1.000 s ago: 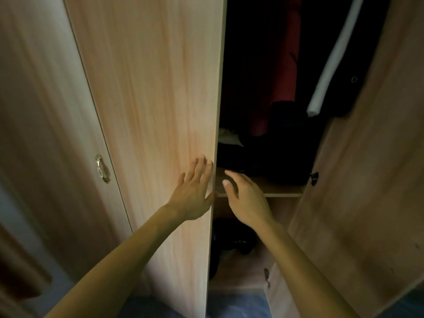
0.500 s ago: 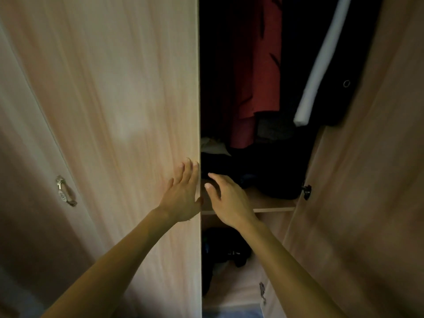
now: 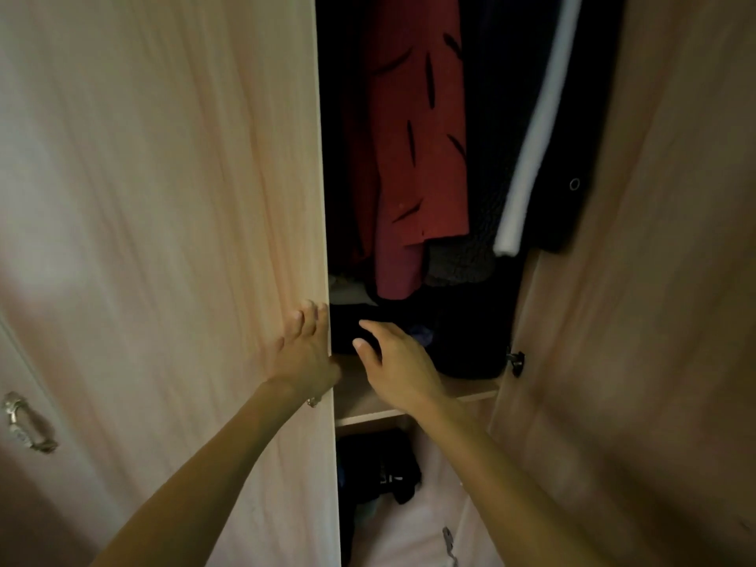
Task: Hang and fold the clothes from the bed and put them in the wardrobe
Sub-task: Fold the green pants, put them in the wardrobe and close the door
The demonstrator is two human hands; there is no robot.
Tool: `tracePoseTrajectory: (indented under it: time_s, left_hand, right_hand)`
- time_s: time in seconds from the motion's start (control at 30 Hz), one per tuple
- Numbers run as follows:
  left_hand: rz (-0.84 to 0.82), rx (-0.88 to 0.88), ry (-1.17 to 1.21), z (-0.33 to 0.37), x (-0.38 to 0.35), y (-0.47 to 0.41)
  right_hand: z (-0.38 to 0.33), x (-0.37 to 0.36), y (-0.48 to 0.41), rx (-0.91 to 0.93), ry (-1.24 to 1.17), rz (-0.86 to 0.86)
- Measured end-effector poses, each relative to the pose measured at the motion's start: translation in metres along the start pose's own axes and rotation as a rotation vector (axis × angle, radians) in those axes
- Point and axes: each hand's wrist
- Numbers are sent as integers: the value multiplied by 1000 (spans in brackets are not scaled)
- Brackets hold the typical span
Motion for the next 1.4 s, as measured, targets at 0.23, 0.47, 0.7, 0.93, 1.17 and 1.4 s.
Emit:
tracePoseTrajectory:
  time_s: [0.23, 0.47, 0.7, 0.93, 1.17, 1.4]
  left_hand:
    - [147, 2, 193, 10, 9, 12]
    - [185, -234, 361, 64, 2, 77]
    - [93, -408, 487, 145, 10, 132]
    - [28, -496, 622, 260, 36, 183]
    - [53, -476, 551, 358, 59, 220]
    - [106, -428, 533, 388, 80, 234]
  right_hand:
    - [8, 3, 22, -90, 92, 61]
    - [41, 40, 97, -224, 149, 131]
    - [56, 86, 181, -250, 188, 210]
    - [110, 161, 285, -359, 63, 324]
    - [146, 263, 343, -448, 18, 453]
    - [121, 284, 297, -377, -179, 324]
Point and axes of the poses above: each hand's wrist, its own y-axis away from the middle knuckle, its own x-axis out of the back of the hand, z = x × y, and after that the axes turned 14 degrees about -y, right-handed
